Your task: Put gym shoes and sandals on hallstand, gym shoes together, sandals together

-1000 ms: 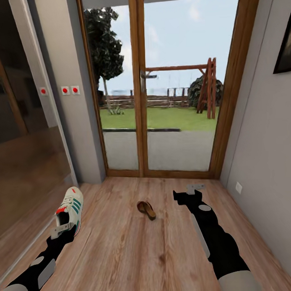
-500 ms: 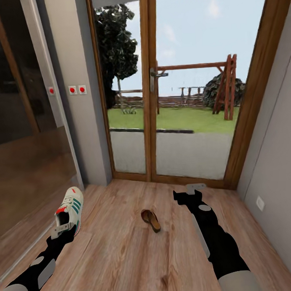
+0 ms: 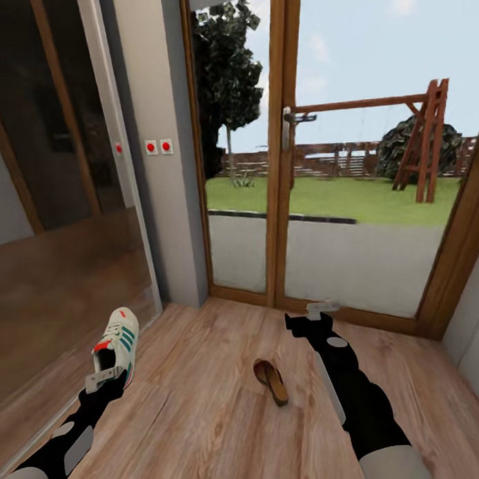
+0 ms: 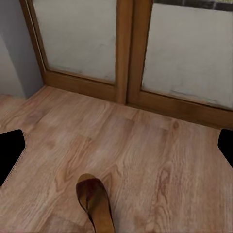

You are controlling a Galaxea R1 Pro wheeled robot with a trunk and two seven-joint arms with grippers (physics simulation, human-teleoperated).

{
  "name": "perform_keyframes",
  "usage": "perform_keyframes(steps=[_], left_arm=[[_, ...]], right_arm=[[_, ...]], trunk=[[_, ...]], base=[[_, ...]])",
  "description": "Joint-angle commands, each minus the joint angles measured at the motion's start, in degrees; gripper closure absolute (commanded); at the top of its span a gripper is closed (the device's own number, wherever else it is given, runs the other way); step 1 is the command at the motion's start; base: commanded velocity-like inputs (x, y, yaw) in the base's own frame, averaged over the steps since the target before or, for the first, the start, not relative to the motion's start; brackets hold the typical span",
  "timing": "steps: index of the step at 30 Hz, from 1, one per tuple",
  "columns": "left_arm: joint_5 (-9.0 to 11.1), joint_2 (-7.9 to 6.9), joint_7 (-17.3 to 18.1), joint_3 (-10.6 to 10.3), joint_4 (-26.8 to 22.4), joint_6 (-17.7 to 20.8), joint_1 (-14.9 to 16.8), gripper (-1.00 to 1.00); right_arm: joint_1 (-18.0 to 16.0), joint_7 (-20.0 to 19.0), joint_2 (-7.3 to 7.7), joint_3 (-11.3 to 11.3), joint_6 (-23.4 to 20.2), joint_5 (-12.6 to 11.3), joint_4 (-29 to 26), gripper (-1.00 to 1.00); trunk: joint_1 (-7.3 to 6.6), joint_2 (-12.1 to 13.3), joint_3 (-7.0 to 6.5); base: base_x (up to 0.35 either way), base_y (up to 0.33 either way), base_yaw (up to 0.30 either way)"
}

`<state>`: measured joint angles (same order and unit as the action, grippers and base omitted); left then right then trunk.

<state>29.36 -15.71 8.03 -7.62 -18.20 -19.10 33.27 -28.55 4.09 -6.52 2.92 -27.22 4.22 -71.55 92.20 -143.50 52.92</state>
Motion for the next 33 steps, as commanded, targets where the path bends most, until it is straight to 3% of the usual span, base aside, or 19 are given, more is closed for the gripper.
perform_keyframes(steps=[1,14,25,33], left_arm=[[0.6,-0.03,0.2,-0.4,0.1,-0.2,0.1,1.0],[0.6,0.37,0.2,-0.4,0.1,-0.2,0.1,1.0],[0.6,0.42,0.2,-0.4,0.1,-0.2,0.1,1.0],[0.6,0.42,0.2,-0.4,0.1,-0.2,0.0,1.0]], right_arm=[[0.0,0.1,0.01,0.1,-0.4,0.4,-0.1,-1.0],[0.0,0.1,0.01,0.1,-0.4,0.4,0.0,-1.0],[0.0,0.1,0.01,0.1,-0.4,0.4,0.0,-1.0],[0.0,0.1,0.01,0.0,-0.4,0.4,0.0,-1.0]], trunk=[[0.01,0.0,0.06],[0.01,0.0,0.06],[0.01,0.0,0.06],[0.01,0.0,0.06]], base=[[0.22,-0.199,0.286],[0.049,-0.193,0.284],[0.0,-0.029,0.267],[0.008,-0.007,0.058]])
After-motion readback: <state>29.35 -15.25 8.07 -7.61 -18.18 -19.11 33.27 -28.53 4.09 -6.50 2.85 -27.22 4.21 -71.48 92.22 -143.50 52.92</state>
